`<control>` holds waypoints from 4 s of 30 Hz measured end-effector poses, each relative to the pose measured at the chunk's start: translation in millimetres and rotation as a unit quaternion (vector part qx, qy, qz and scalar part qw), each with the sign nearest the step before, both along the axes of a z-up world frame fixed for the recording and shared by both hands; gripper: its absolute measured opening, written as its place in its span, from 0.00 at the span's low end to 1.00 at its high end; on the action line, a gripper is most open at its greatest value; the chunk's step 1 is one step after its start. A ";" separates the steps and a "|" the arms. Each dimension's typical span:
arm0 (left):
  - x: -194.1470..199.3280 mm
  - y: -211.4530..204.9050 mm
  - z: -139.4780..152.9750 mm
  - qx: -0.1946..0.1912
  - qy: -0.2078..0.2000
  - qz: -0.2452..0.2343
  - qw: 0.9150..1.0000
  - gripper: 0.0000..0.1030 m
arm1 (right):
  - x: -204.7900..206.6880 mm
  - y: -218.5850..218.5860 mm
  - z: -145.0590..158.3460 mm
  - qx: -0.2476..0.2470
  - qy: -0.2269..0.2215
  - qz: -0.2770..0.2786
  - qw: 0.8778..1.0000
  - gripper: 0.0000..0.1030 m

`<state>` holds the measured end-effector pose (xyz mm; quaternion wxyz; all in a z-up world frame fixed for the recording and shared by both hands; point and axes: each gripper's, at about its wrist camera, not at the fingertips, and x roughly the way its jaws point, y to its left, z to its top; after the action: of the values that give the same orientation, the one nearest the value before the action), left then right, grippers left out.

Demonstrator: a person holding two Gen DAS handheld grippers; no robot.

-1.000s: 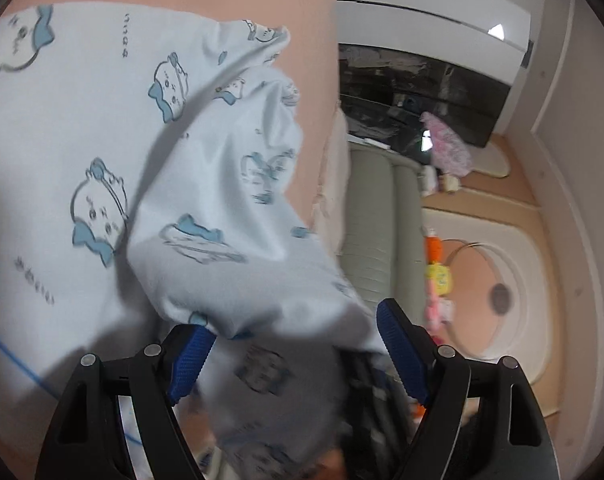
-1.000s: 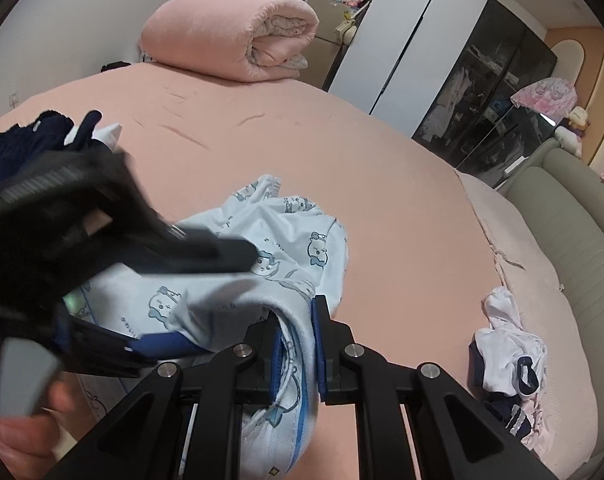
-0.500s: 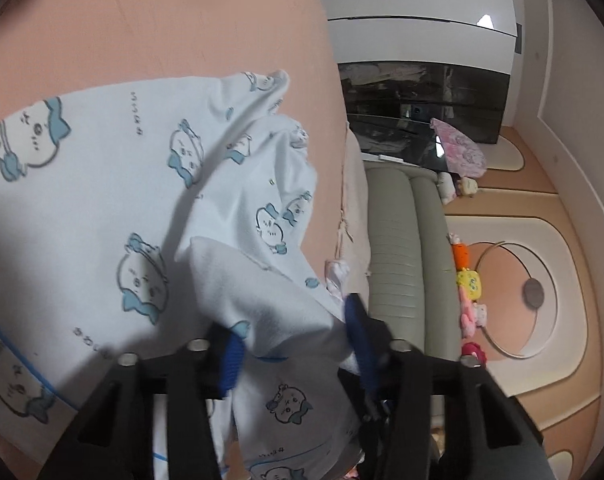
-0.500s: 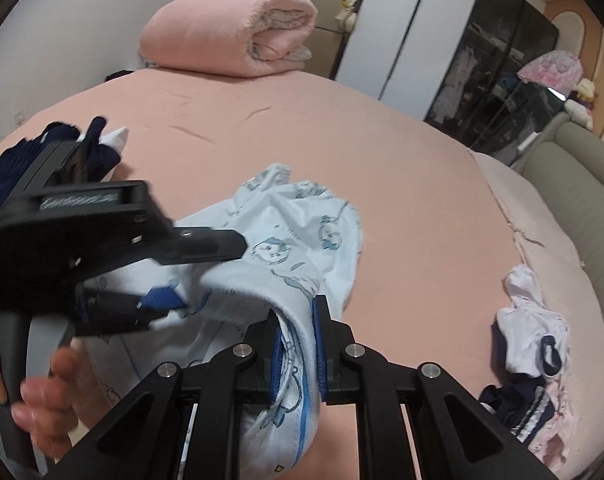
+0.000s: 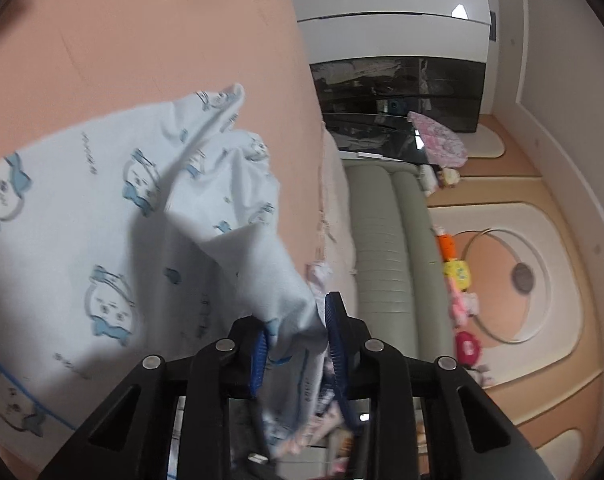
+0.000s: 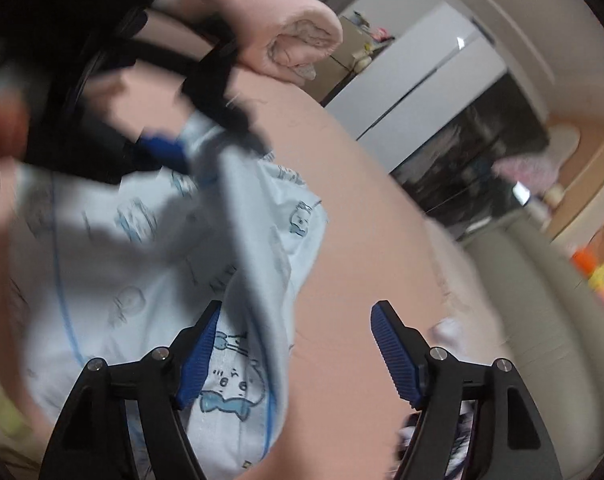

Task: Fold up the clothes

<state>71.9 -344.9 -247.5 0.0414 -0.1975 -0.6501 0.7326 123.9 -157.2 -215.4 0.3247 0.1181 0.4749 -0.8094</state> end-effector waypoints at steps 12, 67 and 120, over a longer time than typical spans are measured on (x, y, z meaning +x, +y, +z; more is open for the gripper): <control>-7.0 -6.0 -0.2 0.000 -0.005 -0.021 1.000 0.23 | -17.6 -13.6 -10.6 0.006 -0.023 -0.011 1.000 0.41; 83.6 -26.4 52.9 -0.174 -0.129 0.015 0.976 0.05 | 73.9 -35.7 -12.7 0.039 -0.073 0.155 0.984 0.56; 91.2 23.3 -34.6 0.098 -0.067 -0.022 0.993 0.78 | 25.1 -23.1 27.9 -0.036 -0.125 0.093 0.987 0.06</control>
<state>163.1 -321.6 -282.1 0.0327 -0.2554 -0.7156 0.6493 149.0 -180.3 -187.5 0.4593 0.1620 0.4104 -0.7709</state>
